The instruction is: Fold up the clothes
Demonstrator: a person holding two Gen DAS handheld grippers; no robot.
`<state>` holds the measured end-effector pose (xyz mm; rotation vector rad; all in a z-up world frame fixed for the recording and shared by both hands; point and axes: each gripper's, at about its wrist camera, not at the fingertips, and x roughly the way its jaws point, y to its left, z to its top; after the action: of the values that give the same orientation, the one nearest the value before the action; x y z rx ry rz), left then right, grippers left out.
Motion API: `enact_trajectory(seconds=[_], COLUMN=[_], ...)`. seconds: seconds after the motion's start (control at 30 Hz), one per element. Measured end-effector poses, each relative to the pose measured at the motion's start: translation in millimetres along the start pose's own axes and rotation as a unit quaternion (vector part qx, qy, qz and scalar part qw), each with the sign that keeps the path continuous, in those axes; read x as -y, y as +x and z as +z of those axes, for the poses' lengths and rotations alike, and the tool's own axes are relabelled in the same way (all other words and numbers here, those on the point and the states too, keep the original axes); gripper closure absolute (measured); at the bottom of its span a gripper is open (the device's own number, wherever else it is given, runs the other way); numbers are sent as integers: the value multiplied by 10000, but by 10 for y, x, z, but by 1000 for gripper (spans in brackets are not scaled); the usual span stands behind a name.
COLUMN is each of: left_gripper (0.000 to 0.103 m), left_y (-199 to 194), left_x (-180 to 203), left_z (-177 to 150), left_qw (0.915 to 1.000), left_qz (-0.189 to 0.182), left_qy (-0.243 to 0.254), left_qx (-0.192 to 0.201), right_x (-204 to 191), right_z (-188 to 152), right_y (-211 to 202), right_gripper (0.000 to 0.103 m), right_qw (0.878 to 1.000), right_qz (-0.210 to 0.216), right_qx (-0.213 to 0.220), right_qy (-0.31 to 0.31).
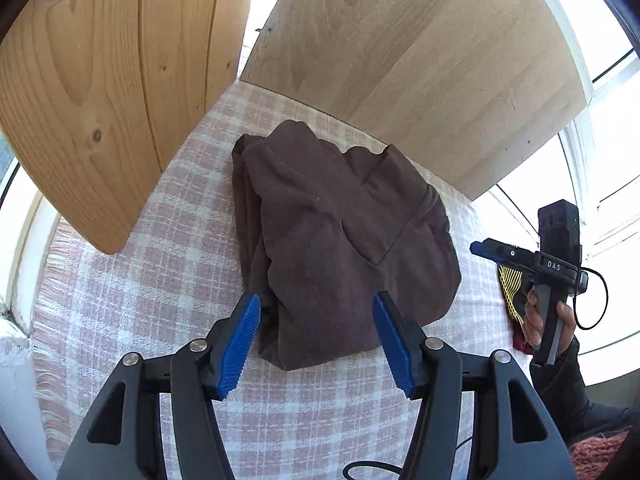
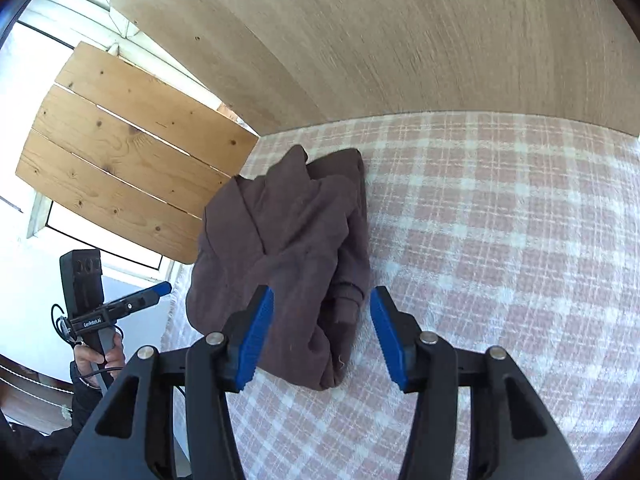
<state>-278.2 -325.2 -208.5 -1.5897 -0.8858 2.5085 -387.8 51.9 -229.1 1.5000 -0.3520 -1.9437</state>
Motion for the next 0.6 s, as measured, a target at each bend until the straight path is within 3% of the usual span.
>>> enact_trajectory(seconds=[0.13,0.27,0.33,0.4,0.43,0.47,0.6], left_gripper=[42,39,40,49,53,57,65], left_y=[163,380,459,492,490,478,357], left_x=[-125,-67,-61,-51,-37,-16,-5], left_z=[-70,-86,-96,-88,-81,-73,-31], left_qw=[9987,9983,9980,9977,9977,9979,9981], left_qz=[-95,87,-24,-198,-239,-251,-385], left_qy=[-438,-261,-286,-308,-273,-209,-178], left_qx=[-258,-509,-562,-571,-565,-557,-443], right_x=[-90,-185,-212,-171,-129,-82,-18], right_z=[-172,-261,-259,-238,-230,-223,-204], right_y=[249,406,442,458,467,479,482], right_gripper=[53,53,53,55,60,72,77], right_qw=[9990,9971,9962,9970,9971,9963,9927], right_qz=[-36,-293,-355,-82,152,393,846], right_qx=[-402,-531,-576,-656,-706,-768,-782], right_qy=[-183,-454,-541,-392,-238,-63,369])
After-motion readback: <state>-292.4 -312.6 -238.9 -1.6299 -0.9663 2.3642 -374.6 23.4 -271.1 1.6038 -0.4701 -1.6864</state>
